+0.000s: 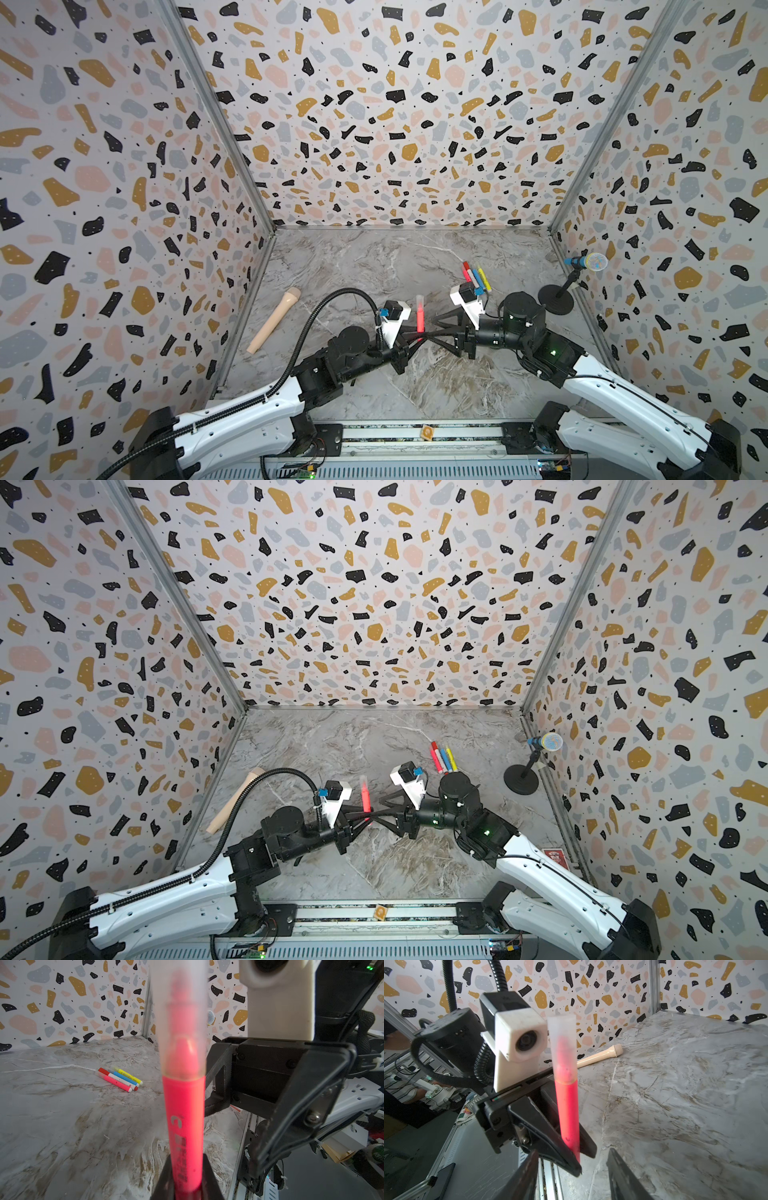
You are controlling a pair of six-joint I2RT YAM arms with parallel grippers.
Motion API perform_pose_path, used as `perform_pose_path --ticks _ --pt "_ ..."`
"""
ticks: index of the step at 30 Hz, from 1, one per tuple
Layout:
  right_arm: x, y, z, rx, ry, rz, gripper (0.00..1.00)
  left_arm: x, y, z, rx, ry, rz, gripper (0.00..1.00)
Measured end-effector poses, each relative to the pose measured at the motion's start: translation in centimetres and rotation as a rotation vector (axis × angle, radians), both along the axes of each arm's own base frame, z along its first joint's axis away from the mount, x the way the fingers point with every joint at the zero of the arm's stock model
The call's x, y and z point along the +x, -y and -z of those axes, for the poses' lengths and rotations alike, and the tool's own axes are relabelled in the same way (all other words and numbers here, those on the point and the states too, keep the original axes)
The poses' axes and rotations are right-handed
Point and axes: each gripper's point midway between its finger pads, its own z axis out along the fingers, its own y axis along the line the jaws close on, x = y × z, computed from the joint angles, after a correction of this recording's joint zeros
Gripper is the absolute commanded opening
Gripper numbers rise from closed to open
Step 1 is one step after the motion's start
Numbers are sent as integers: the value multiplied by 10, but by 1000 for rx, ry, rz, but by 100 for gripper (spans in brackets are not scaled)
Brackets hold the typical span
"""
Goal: Insert pens into pen caps
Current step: Place a pen at the top-right of the table.
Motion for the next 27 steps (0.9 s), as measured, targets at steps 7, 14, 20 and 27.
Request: perform_pose_path --ticks 7,14,20,27 --pt "6 -12 -1 -7 -2 -25 39 -7 8 1 -2 0 28 0" --pt "5 -18 5 -18 -13 -51 4 -6 10 5 4 -15 20 0" --pt "19 -13 13 -56 -19 26 0 8 1 13 40 -16 -79 43" --pt "93 22 39 -216 -75 302 0 36 -40 44 164 -53 -348 45"
